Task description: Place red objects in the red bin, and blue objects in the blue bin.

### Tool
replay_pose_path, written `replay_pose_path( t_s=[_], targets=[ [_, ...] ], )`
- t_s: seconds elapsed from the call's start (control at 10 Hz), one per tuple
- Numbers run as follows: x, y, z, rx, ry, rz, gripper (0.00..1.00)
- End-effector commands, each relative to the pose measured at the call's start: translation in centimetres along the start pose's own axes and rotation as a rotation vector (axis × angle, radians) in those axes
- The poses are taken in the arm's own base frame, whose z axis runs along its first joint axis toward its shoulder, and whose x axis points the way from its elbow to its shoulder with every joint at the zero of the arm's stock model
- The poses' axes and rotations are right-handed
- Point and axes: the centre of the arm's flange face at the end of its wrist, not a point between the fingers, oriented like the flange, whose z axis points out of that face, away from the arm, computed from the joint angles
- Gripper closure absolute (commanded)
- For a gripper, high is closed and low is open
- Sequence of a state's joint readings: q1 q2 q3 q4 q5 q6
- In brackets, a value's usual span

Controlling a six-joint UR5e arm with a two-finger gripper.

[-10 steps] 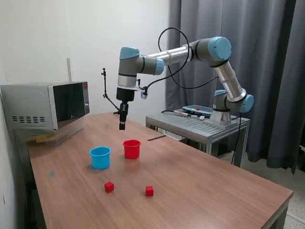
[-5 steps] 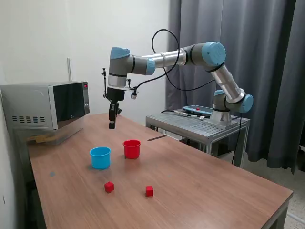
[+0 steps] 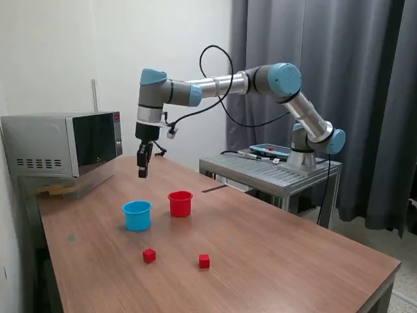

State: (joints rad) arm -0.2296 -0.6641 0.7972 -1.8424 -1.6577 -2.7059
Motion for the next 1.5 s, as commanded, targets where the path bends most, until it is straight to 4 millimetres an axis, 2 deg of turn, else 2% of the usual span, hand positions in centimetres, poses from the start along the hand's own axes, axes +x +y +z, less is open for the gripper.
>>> replay_pose_path(
  t_s=[0.0,0.3,0.8,1.0,1.4],
  targets=[
    [-0.7,0.6,1.2,0.011,-0.005,0.01,1.0],
    [-0.2,0.7,4.2,0.034,-0.016,0.006,1.0],
    [0.2,1.3,7.6,0.046,-0.017,0.01,1.0],
    [0.4,1.5,7.8,0.039,-0.007,0.011,1.0],
    [0.3,1.3,9.3,0.054,-0.015,0.011,1.0]
  ],
)
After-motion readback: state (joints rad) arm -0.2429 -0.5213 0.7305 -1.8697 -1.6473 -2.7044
